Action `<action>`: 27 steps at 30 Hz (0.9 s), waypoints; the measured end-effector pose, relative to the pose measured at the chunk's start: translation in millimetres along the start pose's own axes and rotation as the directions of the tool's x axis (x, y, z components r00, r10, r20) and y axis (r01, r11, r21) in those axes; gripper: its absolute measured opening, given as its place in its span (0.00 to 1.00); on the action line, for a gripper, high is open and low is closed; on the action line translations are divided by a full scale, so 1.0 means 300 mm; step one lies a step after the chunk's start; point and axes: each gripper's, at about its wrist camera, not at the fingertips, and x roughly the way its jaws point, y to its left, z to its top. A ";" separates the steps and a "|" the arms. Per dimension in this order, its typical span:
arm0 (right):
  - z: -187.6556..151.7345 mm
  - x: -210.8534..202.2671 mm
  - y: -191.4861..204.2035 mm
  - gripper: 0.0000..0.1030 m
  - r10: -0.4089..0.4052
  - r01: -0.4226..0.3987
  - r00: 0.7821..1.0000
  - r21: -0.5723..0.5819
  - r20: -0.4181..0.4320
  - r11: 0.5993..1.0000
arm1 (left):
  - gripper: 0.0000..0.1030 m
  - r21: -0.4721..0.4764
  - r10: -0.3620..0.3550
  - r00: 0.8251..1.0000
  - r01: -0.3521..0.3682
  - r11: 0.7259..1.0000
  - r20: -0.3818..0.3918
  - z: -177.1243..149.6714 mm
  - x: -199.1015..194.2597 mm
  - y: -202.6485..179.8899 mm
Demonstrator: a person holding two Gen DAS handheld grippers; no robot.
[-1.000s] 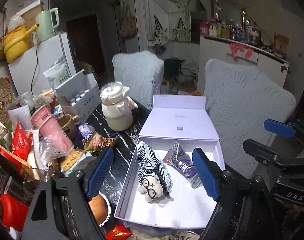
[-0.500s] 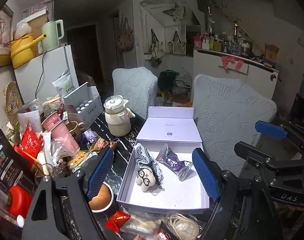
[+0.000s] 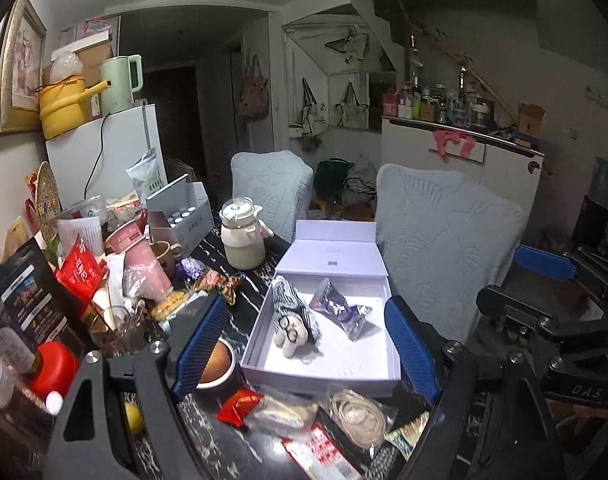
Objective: Organize soft objects
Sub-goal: 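Withdraw both tools from the box back over the table items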
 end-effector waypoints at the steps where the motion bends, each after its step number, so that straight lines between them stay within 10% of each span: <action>1: -0.013 -0.012 0.012 0.71 0.001 -0.001 1.000 -0.003 -0.001 1.000 | 0.79 0.000 -0.001 1.000 0.001 1.000 -0.003 -0.012 -0.012 -0.003; 27: -0.411 -0.062 0.097 0.71 0.002 0.011 0.988 0.081 -0.157 0.997 | 0.79 -0.051 -0.077 0.980 0.068 0.996 -0.181 -0.420 -0.076 -0.028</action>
